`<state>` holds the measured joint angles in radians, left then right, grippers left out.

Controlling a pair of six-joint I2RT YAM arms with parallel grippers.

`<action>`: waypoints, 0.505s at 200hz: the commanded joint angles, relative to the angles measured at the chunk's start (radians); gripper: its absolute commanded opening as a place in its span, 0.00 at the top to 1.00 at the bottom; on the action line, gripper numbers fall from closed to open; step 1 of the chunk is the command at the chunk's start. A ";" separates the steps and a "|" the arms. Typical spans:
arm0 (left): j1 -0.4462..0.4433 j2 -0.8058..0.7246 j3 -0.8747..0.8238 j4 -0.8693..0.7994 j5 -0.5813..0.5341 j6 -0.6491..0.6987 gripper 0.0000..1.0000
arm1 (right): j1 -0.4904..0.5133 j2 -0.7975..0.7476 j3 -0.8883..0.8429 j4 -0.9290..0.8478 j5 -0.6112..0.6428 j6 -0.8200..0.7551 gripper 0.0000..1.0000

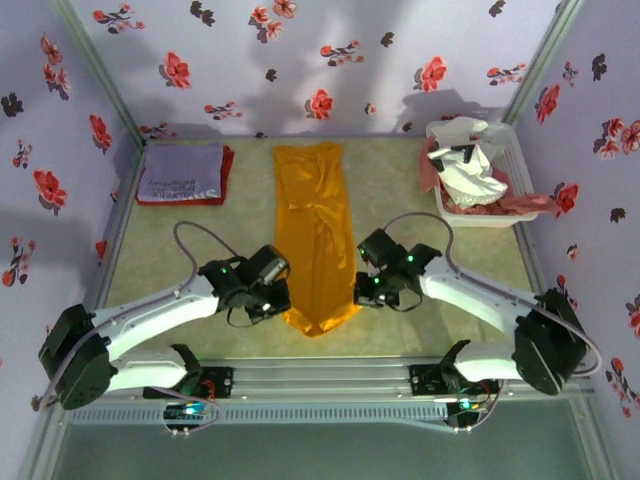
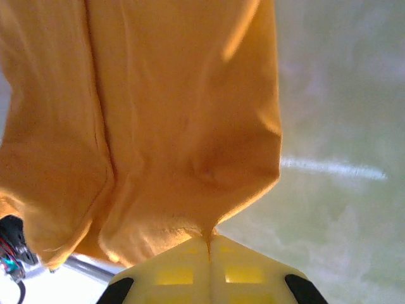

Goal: Fold and stack the t-shirts

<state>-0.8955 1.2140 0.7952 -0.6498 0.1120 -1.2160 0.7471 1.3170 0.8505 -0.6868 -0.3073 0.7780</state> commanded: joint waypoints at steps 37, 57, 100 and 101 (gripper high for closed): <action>0.291 0.160 0.204 0.006 0.061 0.270 1.00 | -0.165 0.266 0.285 -0.068 -0.077 -0.184 1.00; 0.365 0.249 0.279 0.021 0.098 0.324 1.00 | -0.197 0.351 0.389 -0.103 -0.071 -0.225 1.00; 0.466 0.449 0.458 0.007 0.183 0.426 1.00 | -0.267 0.479 0.511 -0.076 -0.077 -0.243 1.00; 0.467 0.454 0.460 0.008 0.185 0.428 1.00 | -0.268 0.481 0.512 -0.074 -0.078 -0.243 1.00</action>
<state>-0.4702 1.5776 1.1610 -0.6353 0.2176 -0.8959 0.5159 1.7428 1.3109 -0.7437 -0.3683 0.5747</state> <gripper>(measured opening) 0.064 0.054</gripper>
